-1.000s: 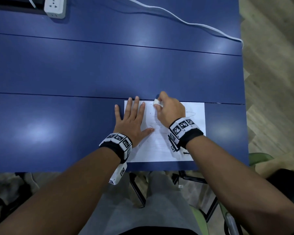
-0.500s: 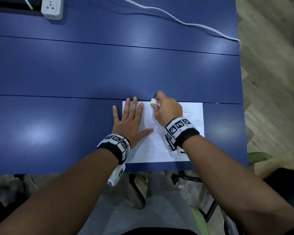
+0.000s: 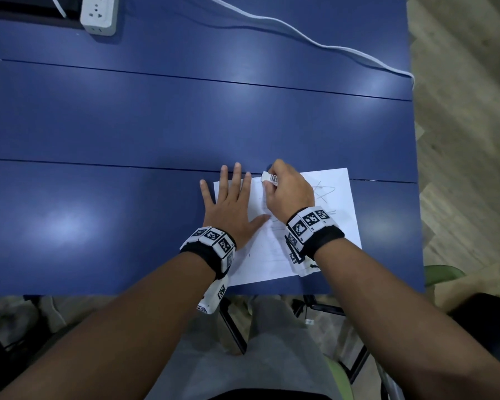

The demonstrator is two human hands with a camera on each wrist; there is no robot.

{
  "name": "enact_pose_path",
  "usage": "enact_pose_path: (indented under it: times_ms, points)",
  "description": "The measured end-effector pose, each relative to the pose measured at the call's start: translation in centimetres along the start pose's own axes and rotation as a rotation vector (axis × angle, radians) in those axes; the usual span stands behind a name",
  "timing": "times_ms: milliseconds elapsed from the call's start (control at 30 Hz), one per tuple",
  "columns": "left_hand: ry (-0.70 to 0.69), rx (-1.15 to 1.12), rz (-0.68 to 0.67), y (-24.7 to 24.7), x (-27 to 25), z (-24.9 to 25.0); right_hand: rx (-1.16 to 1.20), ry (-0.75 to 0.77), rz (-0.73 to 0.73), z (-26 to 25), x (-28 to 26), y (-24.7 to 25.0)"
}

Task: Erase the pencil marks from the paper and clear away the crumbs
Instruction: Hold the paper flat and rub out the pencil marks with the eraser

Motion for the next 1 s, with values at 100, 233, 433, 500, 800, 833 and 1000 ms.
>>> enact_pose_path:
  times_ms: [100, 233, 433, 500, 800, 833, 1000]
  points:
    - [0.002, 0.011, 0.004, -0.4, 0.3, -0.2, -0.006, 0.015, -0.002, -0.1, -0.1, -0.1]
    - [-0.003, 0.019, 0.002, -0.6, 0.4, -0.2, 0.006, 0.058, -0.046, -0.5, -0.5, -0.8]
    - [0.002, 0.014, -0.017, -0.5, 0.3, -0.1, 0.015, 0.018, -0.033, -0.9, -0.4, -1.1]
    - [0.005, 0.007, -0.019, -0.5, 0.3, -0.1, -0.012, 0.041, -0.060, -1.2, -0.5, -1.3]
    - [-0.005, 0.021, -0.019, -0.7, 0.5, -0.1, 0.002, 0.016, -0.058, -0.9, 0.2, -0.9]
    - [-0.007, 0.020, -0.023, -0.7, 0.5, -0.1, 0.013, -0.004, -0.040, -0.7, 0.3, -0.7]
    - [-0.001, 0.010, -0.018, -0.6, 0.4, -0.2, 0.016, 0.020, -0.069, -1.5, -0.2, -1.4]
Point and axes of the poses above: each hand's wrist, its own x-axis towards the middle knuckle, its own y-axis out of the back of the hand, z = x × y, the point moved 7 cm from there along x, towards the middle knuckle, and after that the axes turned 12 degrees about -z, right-handed, at the moved point
